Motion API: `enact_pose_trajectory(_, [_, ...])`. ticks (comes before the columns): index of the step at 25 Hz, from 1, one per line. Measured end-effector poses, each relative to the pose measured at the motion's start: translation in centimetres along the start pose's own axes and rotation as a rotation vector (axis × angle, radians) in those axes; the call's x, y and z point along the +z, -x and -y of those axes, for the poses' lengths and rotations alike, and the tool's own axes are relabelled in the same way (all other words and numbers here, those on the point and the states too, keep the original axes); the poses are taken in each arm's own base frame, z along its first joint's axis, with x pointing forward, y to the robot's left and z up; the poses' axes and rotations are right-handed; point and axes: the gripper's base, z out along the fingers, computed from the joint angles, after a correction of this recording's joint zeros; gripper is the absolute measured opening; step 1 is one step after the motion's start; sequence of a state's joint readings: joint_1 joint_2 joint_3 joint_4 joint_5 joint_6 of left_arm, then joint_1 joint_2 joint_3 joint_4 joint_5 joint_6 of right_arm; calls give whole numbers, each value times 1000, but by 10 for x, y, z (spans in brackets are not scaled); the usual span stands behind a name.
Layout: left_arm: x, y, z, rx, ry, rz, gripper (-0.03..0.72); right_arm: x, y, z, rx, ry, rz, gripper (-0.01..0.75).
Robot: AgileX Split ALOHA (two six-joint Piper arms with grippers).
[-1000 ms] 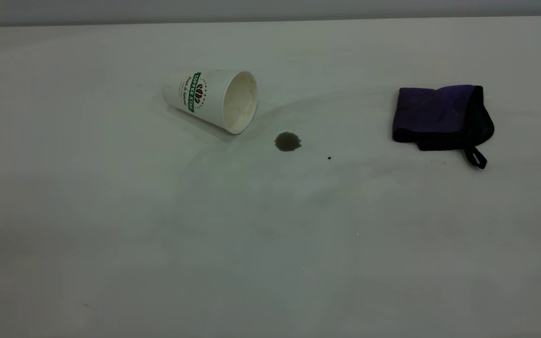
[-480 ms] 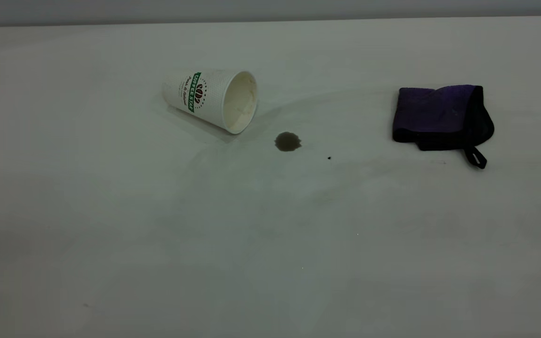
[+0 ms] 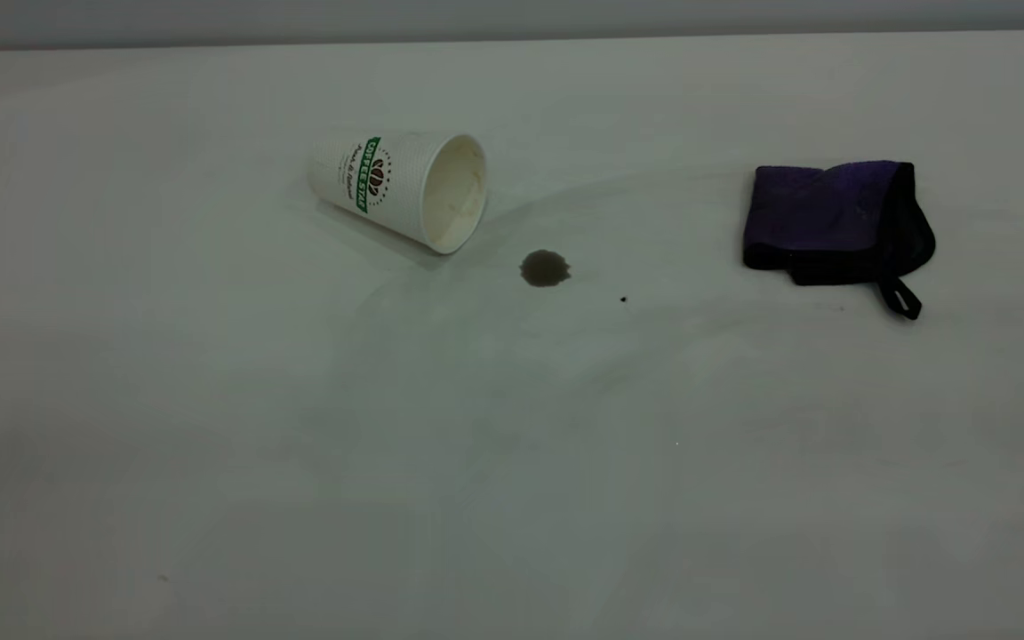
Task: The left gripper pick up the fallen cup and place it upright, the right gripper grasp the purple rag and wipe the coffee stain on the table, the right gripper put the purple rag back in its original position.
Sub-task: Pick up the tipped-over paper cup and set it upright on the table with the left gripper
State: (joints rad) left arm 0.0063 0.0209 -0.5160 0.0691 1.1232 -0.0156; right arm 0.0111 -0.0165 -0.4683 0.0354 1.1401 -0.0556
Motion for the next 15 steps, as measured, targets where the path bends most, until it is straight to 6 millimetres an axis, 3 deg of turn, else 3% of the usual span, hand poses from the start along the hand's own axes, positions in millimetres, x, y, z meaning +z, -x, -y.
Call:
enact_pose_trajectory(4, [3, 35, -5, 31, 57, -88, 240, 0, 0, 0, 0, 0, 0, 238])
enact_pose_trajectory(8, [23, 80, -5, 57, 65, -163, 260, 0, 0, 0, 0, 0, 0, 238])
enact_pose_trajectory(11, [48, 106, -5, 87, 78, -222, 340, 0, 0, 0, 0, 0, 0, 238])
enact_pose_trajectory(15, [79, 134, -4, 118, 84, -239, 528, 0, 0, 0, 0, 0, 0, 238])
